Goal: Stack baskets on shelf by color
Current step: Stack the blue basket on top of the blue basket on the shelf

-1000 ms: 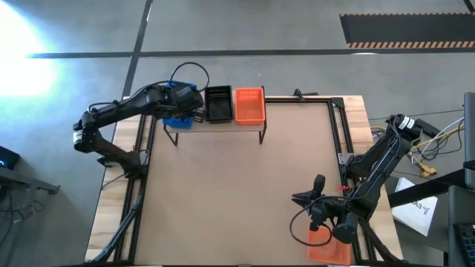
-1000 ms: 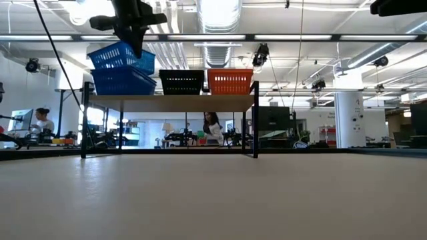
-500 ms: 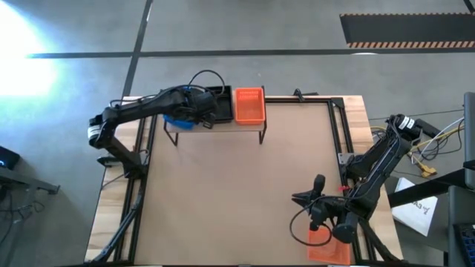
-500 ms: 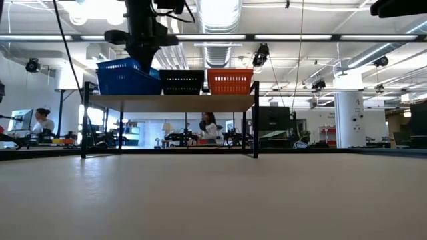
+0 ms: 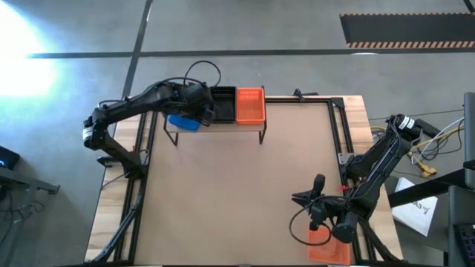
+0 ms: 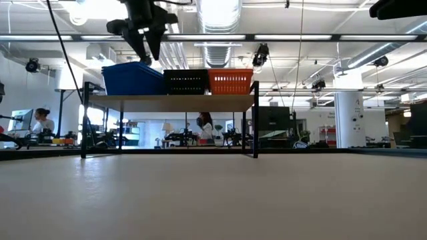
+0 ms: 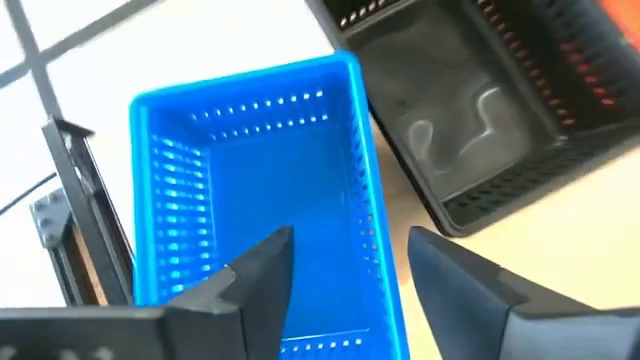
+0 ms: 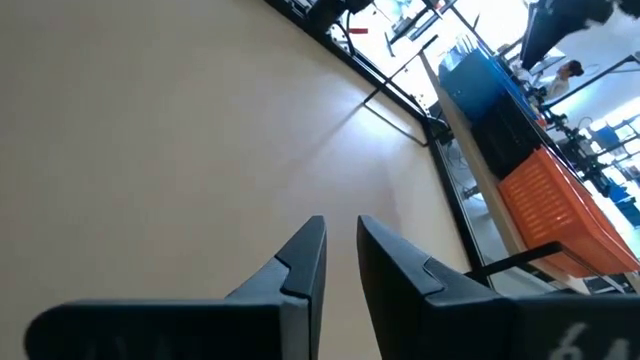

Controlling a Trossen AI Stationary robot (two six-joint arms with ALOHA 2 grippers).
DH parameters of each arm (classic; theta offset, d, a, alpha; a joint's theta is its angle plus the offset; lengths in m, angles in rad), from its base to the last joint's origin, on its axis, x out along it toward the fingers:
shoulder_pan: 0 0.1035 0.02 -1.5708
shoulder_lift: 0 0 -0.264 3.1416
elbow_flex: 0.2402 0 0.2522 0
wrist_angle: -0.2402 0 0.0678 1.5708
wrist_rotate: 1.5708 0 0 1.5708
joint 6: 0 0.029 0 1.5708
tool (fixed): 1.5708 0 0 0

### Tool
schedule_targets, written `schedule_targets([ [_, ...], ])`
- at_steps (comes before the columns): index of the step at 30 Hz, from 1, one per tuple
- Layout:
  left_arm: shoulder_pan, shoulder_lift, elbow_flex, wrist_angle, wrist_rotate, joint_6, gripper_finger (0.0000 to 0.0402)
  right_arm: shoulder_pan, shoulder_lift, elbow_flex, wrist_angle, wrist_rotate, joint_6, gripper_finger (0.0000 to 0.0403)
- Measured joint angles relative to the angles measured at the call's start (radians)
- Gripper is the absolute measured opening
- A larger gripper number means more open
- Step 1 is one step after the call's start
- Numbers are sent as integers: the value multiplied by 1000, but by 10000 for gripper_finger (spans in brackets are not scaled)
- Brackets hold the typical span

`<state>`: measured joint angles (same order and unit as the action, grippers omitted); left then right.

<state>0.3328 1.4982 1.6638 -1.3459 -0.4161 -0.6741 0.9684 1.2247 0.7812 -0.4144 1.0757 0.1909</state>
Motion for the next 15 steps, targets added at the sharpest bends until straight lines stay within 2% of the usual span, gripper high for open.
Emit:
schedule_targets([
  [3, 0, -34, 7, -3, 47, 139, 194, 0, 0, 0, 0, 0, 0, 54],
  [8, -19, -85, -7, -44, 243, 534, 191, 0, 0, 0, 0, 0, 0, 54],
  [11, -47, -92, -31, -112, 253, 698, 183, 0, 0, 0, 0, 0, 0, 54],
  [15, -67, -89, -73, -171, 199, 793, 168, 0, 0, 0, 0, 0, 0, 54],
])
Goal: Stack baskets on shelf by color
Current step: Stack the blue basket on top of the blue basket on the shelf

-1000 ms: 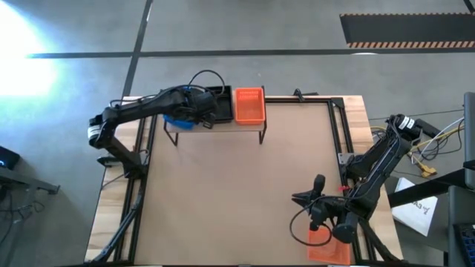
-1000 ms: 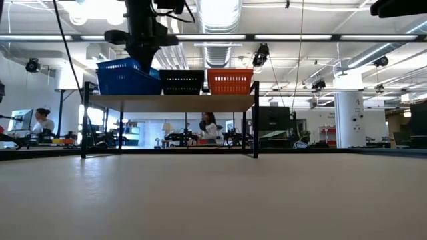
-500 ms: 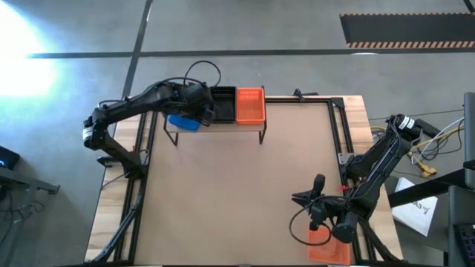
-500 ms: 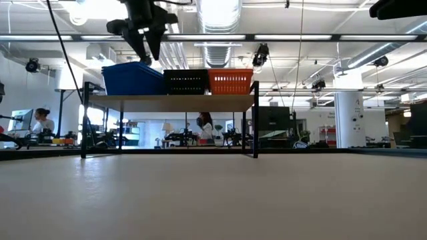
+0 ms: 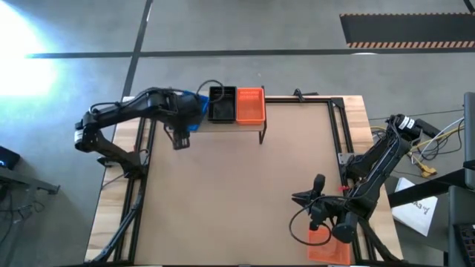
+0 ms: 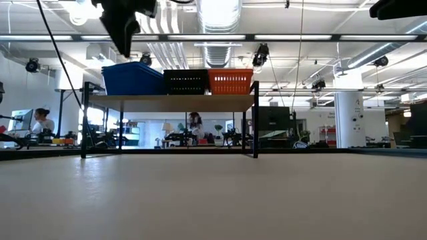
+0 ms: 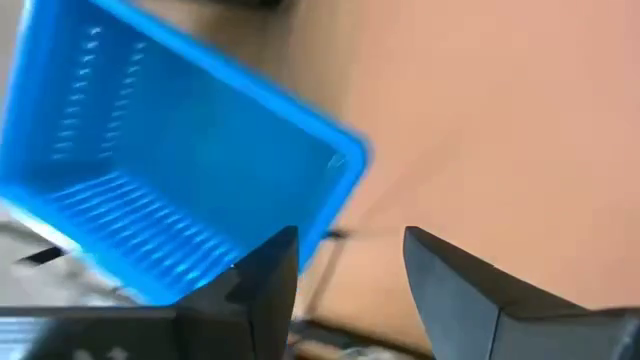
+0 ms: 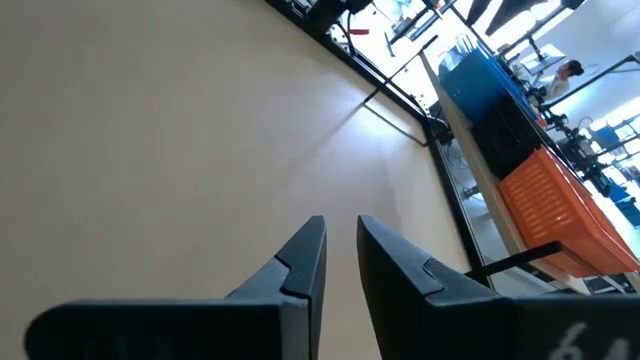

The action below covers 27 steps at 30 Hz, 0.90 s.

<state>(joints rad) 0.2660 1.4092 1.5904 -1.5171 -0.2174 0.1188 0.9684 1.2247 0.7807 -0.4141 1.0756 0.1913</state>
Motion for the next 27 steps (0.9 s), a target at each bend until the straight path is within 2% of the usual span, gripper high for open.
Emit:
schedule_targets([
  [3, -13, 8, -33, -9, -138, 13, 153, 0, 0, 0, 0, 0, 0, 54],
  [5, -16, 8, -59, -6, -188, 23, 142, 0, 0, 0, 0, 0, 0, 54],
  [16, -17, 8, -170, 61, -174, 44, 72, 0, 0, 0, 0, 0, 0, 54],
  [23, -17, 8, -155, 95, -123, 17, 22, 0, 0, 0, 0, 0, -5, 54],
  [27, -17, 8, -155, 101, -106, 22, 11, 0, 0, 0, 0, 0, -5, 54],
])
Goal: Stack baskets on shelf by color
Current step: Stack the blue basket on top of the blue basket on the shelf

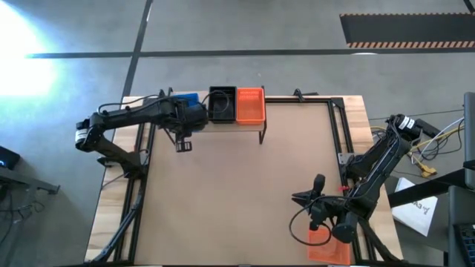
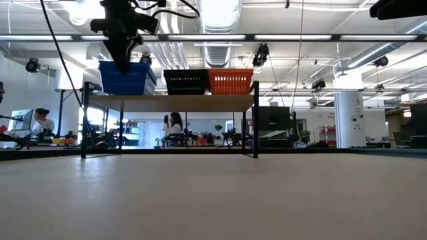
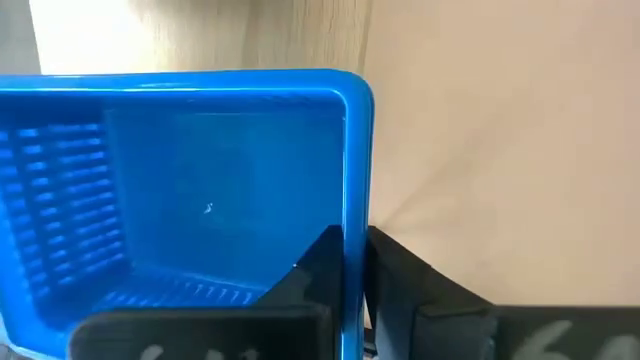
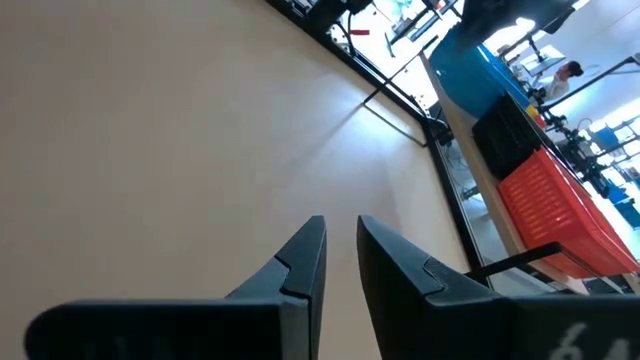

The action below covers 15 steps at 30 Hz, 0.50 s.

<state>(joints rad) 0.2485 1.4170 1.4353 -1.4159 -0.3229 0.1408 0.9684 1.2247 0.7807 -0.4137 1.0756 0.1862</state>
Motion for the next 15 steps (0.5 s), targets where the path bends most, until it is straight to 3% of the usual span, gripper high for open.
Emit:
schedule_targets([
  [7, 0, 0, -6, 29, -30, 69, 38, 0, 0, 0, 0, 9, -17, 54],
  [15, 1, -1, -5, 52, -87, 77, 108, 0, 0, 0, 0, 25, -1, 54],
])
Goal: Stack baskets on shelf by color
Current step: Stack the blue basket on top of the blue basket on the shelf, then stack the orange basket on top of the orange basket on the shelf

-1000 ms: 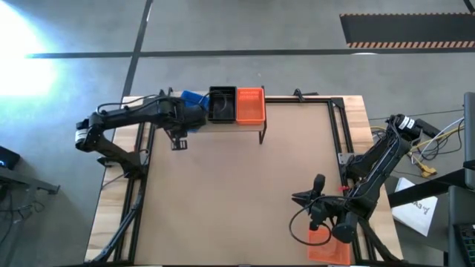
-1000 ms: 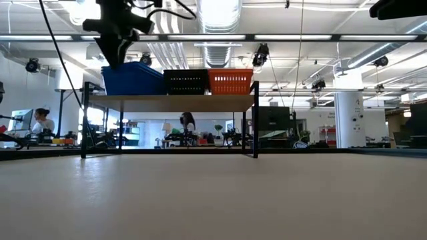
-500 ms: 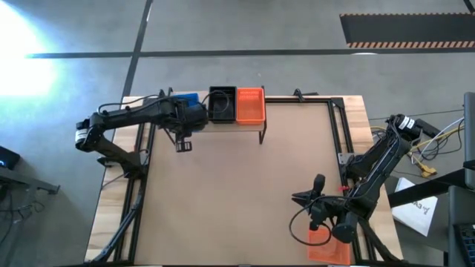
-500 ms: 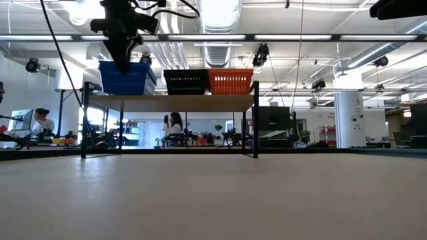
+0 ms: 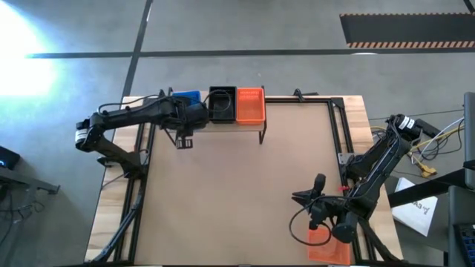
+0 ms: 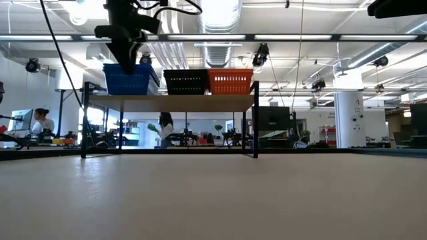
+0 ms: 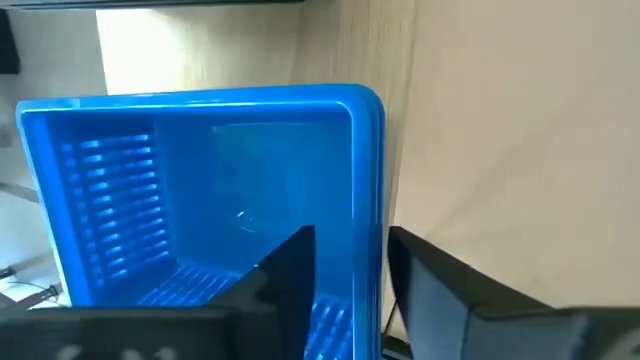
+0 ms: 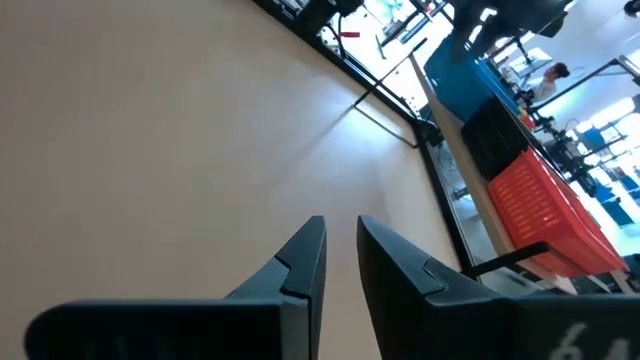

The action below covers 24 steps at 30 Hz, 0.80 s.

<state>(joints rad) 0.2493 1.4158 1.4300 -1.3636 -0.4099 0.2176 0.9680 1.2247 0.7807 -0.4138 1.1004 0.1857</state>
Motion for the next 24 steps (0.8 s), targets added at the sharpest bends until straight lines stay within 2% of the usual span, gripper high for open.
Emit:
schedule_targets([
  [8, 0, -52, 4, -7, -19, -2, 174, 0, -8, 0, -1, 0, 21, 54],
  [15, -10, -156, 24, 51, -19, -154, 180, 0, -91, 2, -28, -10, 114, 54],
  [19, -62, -201, 7, 158, -20, -210, 180, 0, -151, 2, -94, -143, 309, 54],
  [22, -131, -228, -37, 296, -34, -197, 180, 0, -181, 2, -112, -228, 375, 54],
  [24, -183, -235, -71, 402, -52, -172, 180, 0, -199, 3, -116, -326, 434, 55],
])
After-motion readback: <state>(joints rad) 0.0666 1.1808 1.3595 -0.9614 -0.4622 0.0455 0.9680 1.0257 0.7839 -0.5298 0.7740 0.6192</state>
